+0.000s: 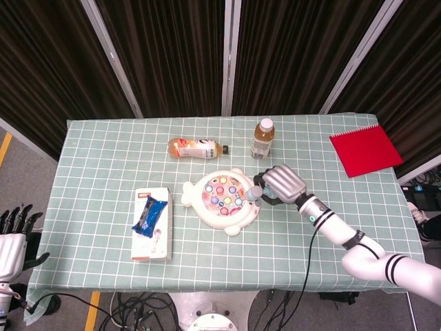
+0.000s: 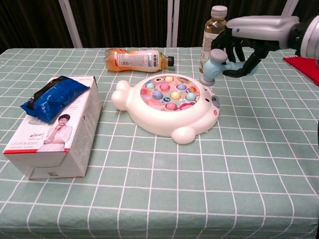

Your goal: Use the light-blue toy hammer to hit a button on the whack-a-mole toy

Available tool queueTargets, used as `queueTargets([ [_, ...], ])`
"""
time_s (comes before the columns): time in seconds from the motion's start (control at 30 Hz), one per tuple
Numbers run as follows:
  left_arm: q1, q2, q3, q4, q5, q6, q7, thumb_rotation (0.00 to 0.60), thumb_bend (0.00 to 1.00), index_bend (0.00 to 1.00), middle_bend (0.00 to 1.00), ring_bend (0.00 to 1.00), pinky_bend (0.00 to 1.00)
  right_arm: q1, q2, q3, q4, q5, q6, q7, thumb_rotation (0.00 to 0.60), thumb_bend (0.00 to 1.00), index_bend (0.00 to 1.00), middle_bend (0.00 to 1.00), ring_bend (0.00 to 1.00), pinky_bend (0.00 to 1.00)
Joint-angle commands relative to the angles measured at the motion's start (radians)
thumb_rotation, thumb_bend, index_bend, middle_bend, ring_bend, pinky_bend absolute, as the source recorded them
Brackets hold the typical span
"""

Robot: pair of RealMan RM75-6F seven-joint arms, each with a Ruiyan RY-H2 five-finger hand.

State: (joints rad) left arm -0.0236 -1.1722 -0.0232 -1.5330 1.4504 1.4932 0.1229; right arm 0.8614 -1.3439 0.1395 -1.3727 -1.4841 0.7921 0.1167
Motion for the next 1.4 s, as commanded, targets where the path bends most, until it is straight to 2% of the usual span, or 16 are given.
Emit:
queueTargets([
  [0.03,0.003,-0.002,0.001,0.004,-0.003,0.001,-0.006,0.6,0.0,0.17,0.07,0.0,0.0,0.061,-0.024,0.022,-0.019,0.072,-0.091,-0.091,0.6,0.49,0.74,0.65,0.51,0.63],
  [0.27,0.007,-0.011,0.003,0.019,-0.005,0.0,-0.019,0.6,0.0,0.17,0.07,0.0,0.0,0.087,-0.056,0.02,-0.015,0.129,-0.127,-0.161,0.6,0.49,0.75,0.65,0.52,0.63],
  [0.5,0.01,-0.017,0.006,0.031,0.002,0.004,-0.029,0.6,0.0,0.17,0.07,0.0,0.0,0.083,-0.041,0.02,-0.039,0.161,-0.112,-0.201,0.6,0.49,0.75,0.65,0.52,0.64],
  [0.67,0.011,-0.018,0.005,0.034,0.004,0.008,-0.033,0.6,0.0,0.17,0.07,0.0,0.0,0.08,-0.023,0.05,-0.071,0.172,-0.07,-0.189,0.6,0.49,0.75,0.65,0.52,0.64],
  [1.07,0.014,-0.02,0.004,0.037,-0.005,0.003,-0.037,0.6,0.0,0.17,0.07,0.0,0.0,0.161,-0.112,0.037,0.008,0.25,-0.184,-0.247,0.6,0.49,0.75,0.65,0.52,0.64],
  [1.4,0.015,-0.024,0.005,0.044,0.006,0.011,-0.041,0.6,0.0,0.17,0.07,0.0,0.0,0.149,-0.078,0.066,-0.013,0.285,-0.125,-0.249,0.6,0.49,0.76,0.65,0.52,0.64],
])
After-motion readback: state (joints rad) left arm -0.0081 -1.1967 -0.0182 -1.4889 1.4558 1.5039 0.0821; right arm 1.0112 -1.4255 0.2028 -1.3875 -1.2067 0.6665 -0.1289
